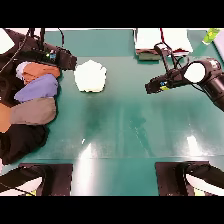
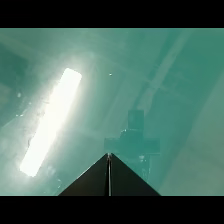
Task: Fold the shirts.
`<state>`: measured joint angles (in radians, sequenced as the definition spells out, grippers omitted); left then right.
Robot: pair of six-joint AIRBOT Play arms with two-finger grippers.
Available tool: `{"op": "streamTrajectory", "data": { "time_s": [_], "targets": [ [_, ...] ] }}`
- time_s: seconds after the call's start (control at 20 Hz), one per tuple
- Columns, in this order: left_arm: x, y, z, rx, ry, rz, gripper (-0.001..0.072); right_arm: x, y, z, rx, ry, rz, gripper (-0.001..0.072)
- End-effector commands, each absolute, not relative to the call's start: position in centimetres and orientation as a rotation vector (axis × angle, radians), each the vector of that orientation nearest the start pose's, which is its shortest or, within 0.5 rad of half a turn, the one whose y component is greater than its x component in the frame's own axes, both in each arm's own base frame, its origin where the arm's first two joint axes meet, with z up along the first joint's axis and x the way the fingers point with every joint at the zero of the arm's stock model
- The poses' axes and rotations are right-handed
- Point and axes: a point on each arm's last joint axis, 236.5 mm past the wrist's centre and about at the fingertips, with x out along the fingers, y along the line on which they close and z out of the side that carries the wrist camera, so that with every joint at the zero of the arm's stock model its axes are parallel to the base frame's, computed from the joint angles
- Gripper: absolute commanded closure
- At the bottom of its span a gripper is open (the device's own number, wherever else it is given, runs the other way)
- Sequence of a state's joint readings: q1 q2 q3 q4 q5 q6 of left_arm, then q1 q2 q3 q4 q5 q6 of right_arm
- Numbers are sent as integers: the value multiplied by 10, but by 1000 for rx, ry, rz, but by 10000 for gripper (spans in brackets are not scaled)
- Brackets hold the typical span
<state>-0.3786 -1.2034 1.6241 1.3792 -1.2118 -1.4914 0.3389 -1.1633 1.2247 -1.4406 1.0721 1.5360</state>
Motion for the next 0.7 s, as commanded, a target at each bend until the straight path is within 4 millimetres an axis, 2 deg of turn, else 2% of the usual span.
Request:
{"op": "streamTrajectory", "data": {
  "time_s": [0.0, 0.15, 0.3, 0.35, 0.4, 0.45, 0.5, 0.55, 0.65],
  "targets": [
    [388, -200, 224, 90, 787, -533, 681, 377, 162, 89, -89, 1015, 400, 696],
    [388, -200, 225, 90, 786, -533, 681, 377, 162, 89, -89, 1015, 400, 696],
    [397, -201, 232, 79, 738, -527, 678, 377, 162, 89, -89, 1015, 400, 696],
    [403, -201, 236, 78, 710, -518, 457, 377, 162, 89, -89, 1015, 400, 696],
    [413, -200, 237, 66, 680, -493, 91, 377, 162, 89, -89, 1015, 400, 696],
    [424, -195, 232, 45, 677, -451, 14, 377, 162, 89, -89, 1015, 400, 696],
    [434, -189, 215, 51, 706, -408, 14, 377, 162, 89, -89, 1015, 400, 696],
    [443, -183, 193, 53, 754, -379, 14, 377, 162, 89, -88, 1015, 400, 696],
    [462, -178, 136, 55, 871, -345, 13, 377, 162, 89, -87, 1015, 401, 696]
  ]
}}
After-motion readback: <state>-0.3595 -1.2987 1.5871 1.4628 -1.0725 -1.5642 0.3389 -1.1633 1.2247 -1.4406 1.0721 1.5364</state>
